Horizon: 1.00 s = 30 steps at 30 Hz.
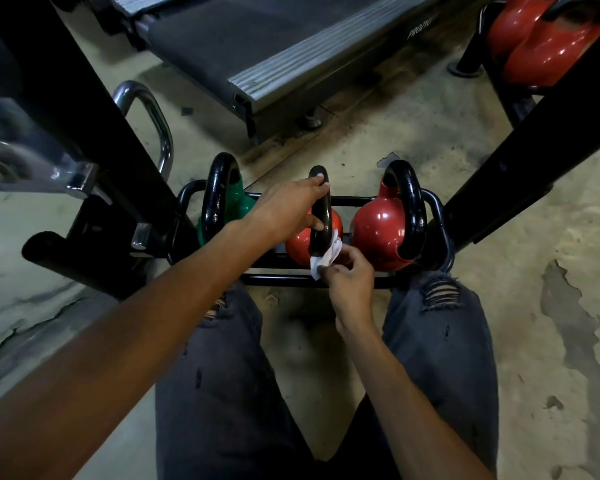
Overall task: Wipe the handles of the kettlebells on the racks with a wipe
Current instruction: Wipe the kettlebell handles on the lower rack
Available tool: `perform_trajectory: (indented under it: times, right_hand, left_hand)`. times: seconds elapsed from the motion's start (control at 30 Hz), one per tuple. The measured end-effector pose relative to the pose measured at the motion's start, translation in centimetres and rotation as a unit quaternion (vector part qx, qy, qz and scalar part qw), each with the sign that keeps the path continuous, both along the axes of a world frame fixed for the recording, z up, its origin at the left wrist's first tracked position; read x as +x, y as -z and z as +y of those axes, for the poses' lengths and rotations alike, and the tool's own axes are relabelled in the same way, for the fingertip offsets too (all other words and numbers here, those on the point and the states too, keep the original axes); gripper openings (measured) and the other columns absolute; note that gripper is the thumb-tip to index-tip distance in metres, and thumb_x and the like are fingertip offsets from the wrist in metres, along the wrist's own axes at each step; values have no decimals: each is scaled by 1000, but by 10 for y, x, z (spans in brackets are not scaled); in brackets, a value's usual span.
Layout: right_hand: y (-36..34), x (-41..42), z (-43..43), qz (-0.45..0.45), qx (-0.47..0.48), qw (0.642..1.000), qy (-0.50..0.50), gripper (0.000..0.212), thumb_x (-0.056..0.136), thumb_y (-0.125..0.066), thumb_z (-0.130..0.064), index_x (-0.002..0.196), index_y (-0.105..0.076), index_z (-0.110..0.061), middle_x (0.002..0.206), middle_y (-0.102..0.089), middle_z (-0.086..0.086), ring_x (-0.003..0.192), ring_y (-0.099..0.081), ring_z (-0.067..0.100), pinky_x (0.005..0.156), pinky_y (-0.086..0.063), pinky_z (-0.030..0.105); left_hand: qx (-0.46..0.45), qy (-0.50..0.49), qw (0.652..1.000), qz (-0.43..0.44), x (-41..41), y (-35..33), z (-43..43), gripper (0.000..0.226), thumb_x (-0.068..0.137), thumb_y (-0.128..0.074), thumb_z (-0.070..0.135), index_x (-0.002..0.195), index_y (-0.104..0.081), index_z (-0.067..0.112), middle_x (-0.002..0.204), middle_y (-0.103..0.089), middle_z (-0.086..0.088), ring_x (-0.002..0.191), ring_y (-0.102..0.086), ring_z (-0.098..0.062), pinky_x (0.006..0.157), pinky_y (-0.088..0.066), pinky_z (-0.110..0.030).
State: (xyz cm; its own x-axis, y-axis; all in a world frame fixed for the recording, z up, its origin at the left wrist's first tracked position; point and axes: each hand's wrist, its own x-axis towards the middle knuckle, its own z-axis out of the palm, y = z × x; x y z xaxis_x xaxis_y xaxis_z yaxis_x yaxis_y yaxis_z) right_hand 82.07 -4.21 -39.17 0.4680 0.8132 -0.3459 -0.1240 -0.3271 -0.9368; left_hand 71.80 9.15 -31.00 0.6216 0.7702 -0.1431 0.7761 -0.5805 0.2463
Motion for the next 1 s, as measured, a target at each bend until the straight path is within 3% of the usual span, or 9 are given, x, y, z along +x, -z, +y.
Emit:
perform_trajectory:
  times: [0.13,0.23,0.33,0.43,0.6,0.67,0.73,0.87,1.0]
  right_hand:
    - [8,-3,1,-126,27,992,7,19,88,-72,-10,99,-67,-24,78,-72,1,68,-67,10,61,-49,26]
    - [13,19,13,-180,19,981,-75,18,88,-72,-12,96,-71,-29,92,-73,-6,85,-70,9,74,-57,31]
    - [6,50,31,-160,-10,966,-201,25,92,-64,-3,99,-72,-26,101,-71,1,95,-71,22,78,-60,40]
    - [-12,70,59,-147,-48,930,-335,34,96,-50,4,98,-71,-23,95,-66,8,89,-66,26,73,-53,35]
    - [-31,85,96,-174,-135,855,-470,26,101,-45,-4,108,-70,-10,101,-70,26,85,-66,33,84,-51,53]
    - [-38,82,93,-186,-122,858,-464,22,100,-48,-3,109,-68,-8,99,-72,23,83,-70,30,84,-52,49]
    - [-34,76,76,-164,-87,895,-406,21,99,-53,-1,107,-69,-11,99,-73,15,87,-73,25,86,-59,43]
    - [-10,41,11,-175,-17,969,-175,23,96,-66,-12,118,-67,-18,108,-71,-2,88,-72,10,82,-62,33]
    - [11,17,-5,-365,141,916,-84,11,93,-68,-11,102,-64,-15,101,-64,-3,89,-64,10,78,-54,25]
  left_hand:
    - [-4,0,1000,-1,0,-1,1,78,90,-71,30,156,-30,22,165,-22,3,148,-30,-23,117,-32,-48]
    - [0,2,1000,1,0,0,0,78,90,-71,29,156,-30,21,165,-23,2,148,-30,-23,118,-32,-48]
    - [-1,5,1000,-1,0,-3,1,77,89,-72,30,155,-32,21,164,-24,0,148,-30,-23,118,-30,-46]
    - [0,15,1000,9,3,-11,2,76,88,-73,31,154,-36,19,163,-28,-1,145,-34,-24,114,-32,-42]
    - [16,16,999,37,7,-14,4,75,86,-74,36,151,-40,20,159,-37,-2,139,-42,-27,109,-41,-45]
    - [19,10,999,40,7,-11,6,76,85,-74,38,151,-40,21,158,-38,-2,138,-43,-27,108,-42,-47]
    - [16,2,999,39,6,-7,8,77,85,-75,39,151,-39,23,157,-39,-2,138,-44,-27,107,-43,-47]
    - [21,2,999,35,6,-4,12,76,82,-76,40,149,-43,24,149,-49,-3,130,-50,-26,101,-47,-45]
    - [35,-2,998,45,11,-12,14,60,80,-80,40,134,-60,22,124,-64,-5,110,-61,-25,89,-53,-44]
